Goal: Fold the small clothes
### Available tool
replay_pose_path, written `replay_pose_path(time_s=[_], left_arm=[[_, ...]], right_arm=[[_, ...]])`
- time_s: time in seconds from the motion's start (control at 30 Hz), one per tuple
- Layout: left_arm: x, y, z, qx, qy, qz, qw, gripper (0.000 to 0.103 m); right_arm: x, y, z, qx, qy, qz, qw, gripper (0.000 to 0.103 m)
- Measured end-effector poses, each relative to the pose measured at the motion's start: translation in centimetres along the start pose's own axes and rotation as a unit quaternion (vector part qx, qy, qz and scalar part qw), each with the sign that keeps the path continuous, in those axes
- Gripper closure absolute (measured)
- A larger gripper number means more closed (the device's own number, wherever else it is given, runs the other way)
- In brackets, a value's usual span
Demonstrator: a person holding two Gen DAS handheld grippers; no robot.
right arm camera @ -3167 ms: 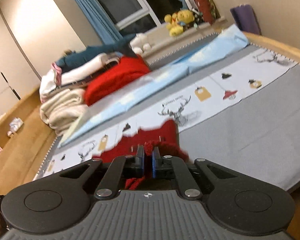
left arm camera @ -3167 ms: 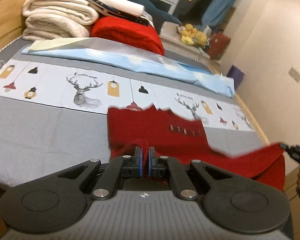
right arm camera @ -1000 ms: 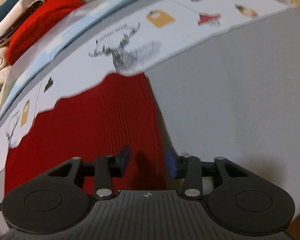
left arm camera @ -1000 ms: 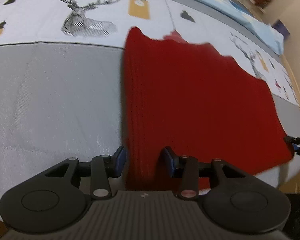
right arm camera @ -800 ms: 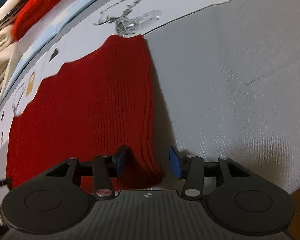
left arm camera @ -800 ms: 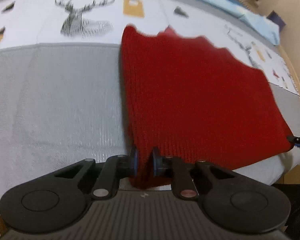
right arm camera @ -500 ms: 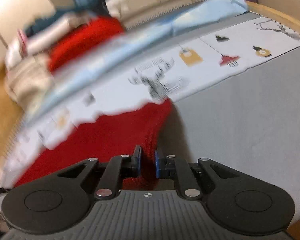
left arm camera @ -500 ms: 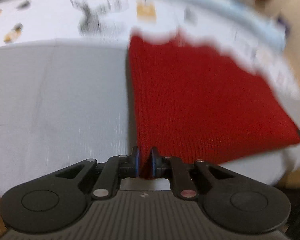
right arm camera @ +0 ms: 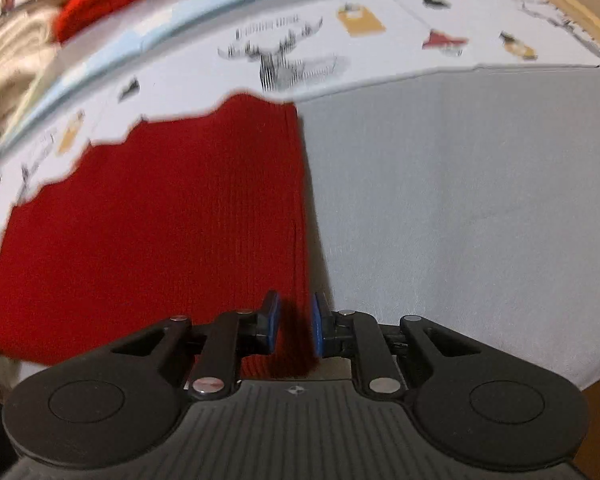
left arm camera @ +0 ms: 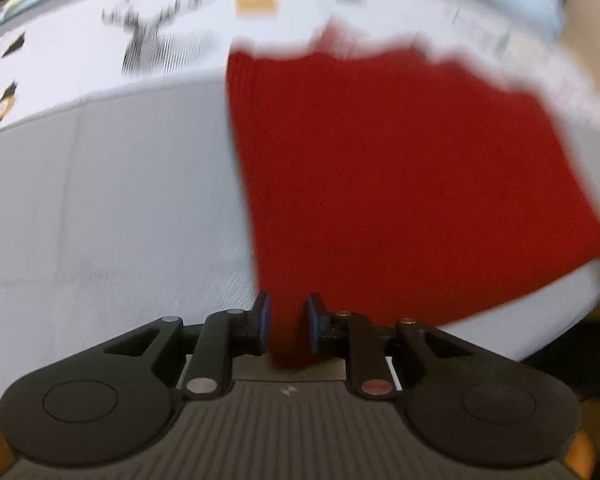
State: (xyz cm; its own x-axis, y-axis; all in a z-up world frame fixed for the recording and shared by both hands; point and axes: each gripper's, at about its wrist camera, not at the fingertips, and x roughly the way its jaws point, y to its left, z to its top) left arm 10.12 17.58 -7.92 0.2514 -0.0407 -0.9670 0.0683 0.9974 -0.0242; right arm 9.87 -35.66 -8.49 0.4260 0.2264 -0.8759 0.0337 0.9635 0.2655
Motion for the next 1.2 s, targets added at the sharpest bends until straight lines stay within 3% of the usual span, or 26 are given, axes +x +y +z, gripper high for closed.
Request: replay_pose_path(time_s=[0.03,0.1,0.2,0.27,0.3,0.37,0.4,0.47,0.57,0.67,0.73,0.8,0.97,1.0,1.03,1.13,1.2], left_arm=[[0.7,-0.3,-0.1,0.007,0.017,0.016,0.9997,0.078],[0.3,-0.5,0.2,0.008,0.009,0.018,0.9998,0.079],[-2.0,-0.5,0.3,0.000,-0.040,-0.004,0.9992,0.079],[-2.6,-0.6,0.1,0.002,-0.057,-0.020,0.9982,0.079],[-1.8,-0.6,0.1,0.000,-0.039,-0.017,0.9991,0.079],[0.4,-0.5,-0.4,0.005,0.018,0.027,0.9995,0.076],[0.9,-0.6,-0.5,0.013,0.026,0.034,0.9990,0.073],[-0.1,-0.9,-0.2,0.019,0.002,0.031,0.9993,0.074],[-3.0,0.0,0.1,-0.019,-0.067,0.013,0.9975,0.070],[-5.4,1.6,0.2,-0.072,-0.123,0.003,0.9898,0.065],[-6.8,2.5,0.1,-0.094,-0.154,0.014,0.9835,0.065],[-8.3,3.1,-0.2,-0.101,-0.190,0.042,0.9757,0.064],[-13.3,3.1,-1.2,-0.060,-0.265,0.073,0.9596,0.057],[-14.2,3.2,-1.8,-0.055,-0.274,0.074,0.9574,0.051],[-15.0,3.2,-2.5,-0.053,-0.282,0.074,0.9551,0.044],[-14.6,3.9,-4.0,-0.077,-0.300,0.079,0.9474,0.040],[-12.9,4.4,-4.4,-0.090,-0.246,0.091,0.9608,0.041]], right_arm=[[1.0,0.0,0.1,-0.006,0.019,-0.008,1.000,0.086],[2.0,0.2,-0.1,-0.021,0.043,-0.026,0.999,0.081],[1.4,0.4,0.1,-0.015,0.028,-0.030,0.999,0.080],[0.1,0.3,0.5,0.003,-0.007,-0.014,1.000,0.080],[-0.3,0.3,0.5,0.001,-0.018,-0.010,1.000,0.080],[0.5,0.3,0.3,-0.014,-0.002,-0.037,0.999,0.079],[1.3,0.3,-0.1,-0.021,0.025,-0.052,0.998,0.075],[1.9,0.6,-0.3,-0.031,0.042,-0.056,0.997,0.074],[0.0,1.1,0.4,-0.026,-0.007,-0.063,0.998,0.073],[-3.3,1.6,0.9,-0.012,-0.100,-0.058,0.993,0.066],[-5.1,2.5,0.8,-0.022,-0.161,-0.056,0.985,0.056],[-6.4,3.2,0.4,-0.031,-0.204,-0.053,0.977,0.053],[-7.6,5.2,-0.8,-0.036,-0.238,-0.017,0.971,0.053],[-7.6,5.9,-1.1,-0.042,-0.244,-0.017,0.969,0.053],[-7.6,6.7,-1.6,-0.049,-0.250,-0.018,0.967,0.053],[-7.5,9.6,-3.1,-0.066,-0.252,-0.023,0.965,0.053],[-6.8,11.4,-4.2,-0.068,-0.247,-0.019,0.967,0.053]])
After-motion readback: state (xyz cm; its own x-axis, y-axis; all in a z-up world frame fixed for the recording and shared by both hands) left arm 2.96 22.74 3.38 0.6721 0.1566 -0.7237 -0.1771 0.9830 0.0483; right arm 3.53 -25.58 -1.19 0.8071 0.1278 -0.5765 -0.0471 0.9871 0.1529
